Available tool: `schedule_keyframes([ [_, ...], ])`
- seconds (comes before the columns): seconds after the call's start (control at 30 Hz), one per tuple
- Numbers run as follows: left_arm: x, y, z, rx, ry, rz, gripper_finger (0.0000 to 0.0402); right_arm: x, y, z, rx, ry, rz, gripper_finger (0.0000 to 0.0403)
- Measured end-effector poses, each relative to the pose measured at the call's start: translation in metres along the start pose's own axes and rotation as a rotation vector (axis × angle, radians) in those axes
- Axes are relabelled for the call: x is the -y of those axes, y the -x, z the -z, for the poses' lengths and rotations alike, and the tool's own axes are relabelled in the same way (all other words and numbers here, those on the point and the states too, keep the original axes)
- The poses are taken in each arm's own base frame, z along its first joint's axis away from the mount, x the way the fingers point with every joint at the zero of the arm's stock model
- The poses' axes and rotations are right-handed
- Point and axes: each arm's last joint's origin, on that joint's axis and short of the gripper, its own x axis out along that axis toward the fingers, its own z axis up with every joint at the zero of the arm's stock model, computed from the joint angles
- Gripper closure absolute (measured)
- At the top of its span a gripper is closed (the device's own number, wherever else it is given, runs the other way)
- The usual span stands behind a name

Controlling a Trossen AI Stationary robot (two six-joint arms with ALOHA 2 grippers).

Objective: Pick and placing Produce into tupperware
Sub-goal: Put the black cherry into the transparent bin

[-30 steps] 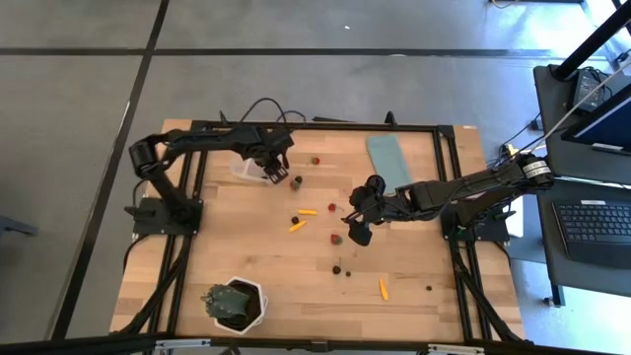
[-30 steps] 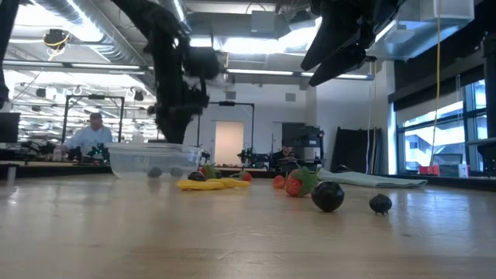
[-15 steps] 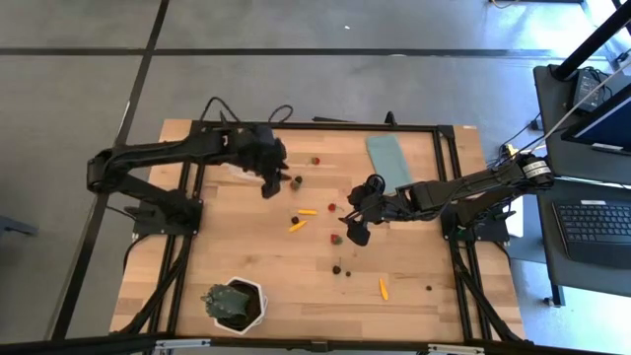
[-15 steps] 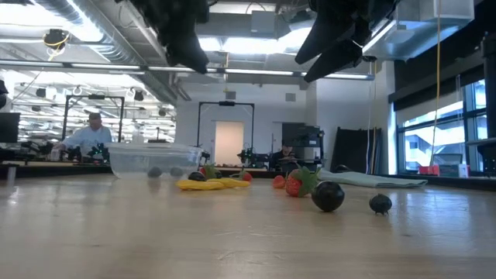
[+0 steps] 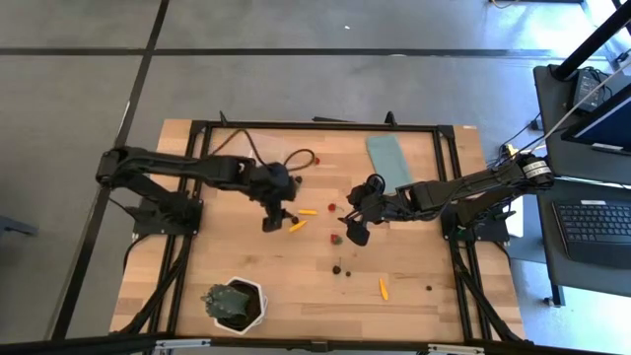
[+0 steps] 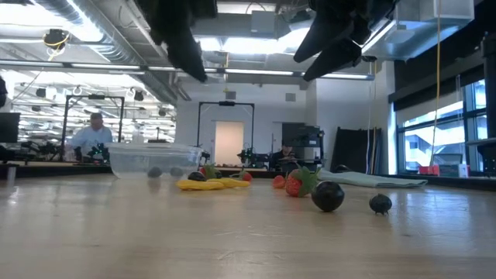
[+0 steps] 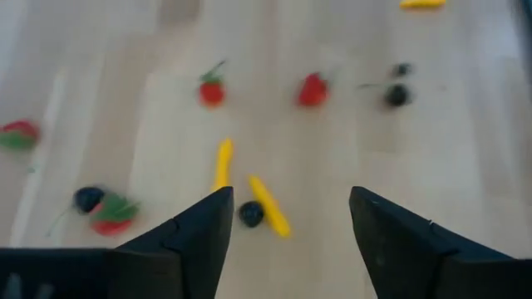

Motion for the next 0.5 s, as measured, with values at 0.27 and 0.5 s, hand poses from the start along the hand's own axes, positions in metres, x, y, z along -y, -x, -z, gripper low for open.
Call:
schedule_keyframes([
  [0.27, -0.002, -0.049, 0.01, -0.186, -0.128, -0.131, 0.0181, 0.0, 0.0, 0.0, 0.0, 0.001, 0.0, 0.0064],
  [0.5, -0.006, -0.096, 0.025, -0.348, -0.265, -0.113, 0.0182, 0.0, 0.0, 0.0, -0.001, 0.003, 0.0, 0.0064],
])
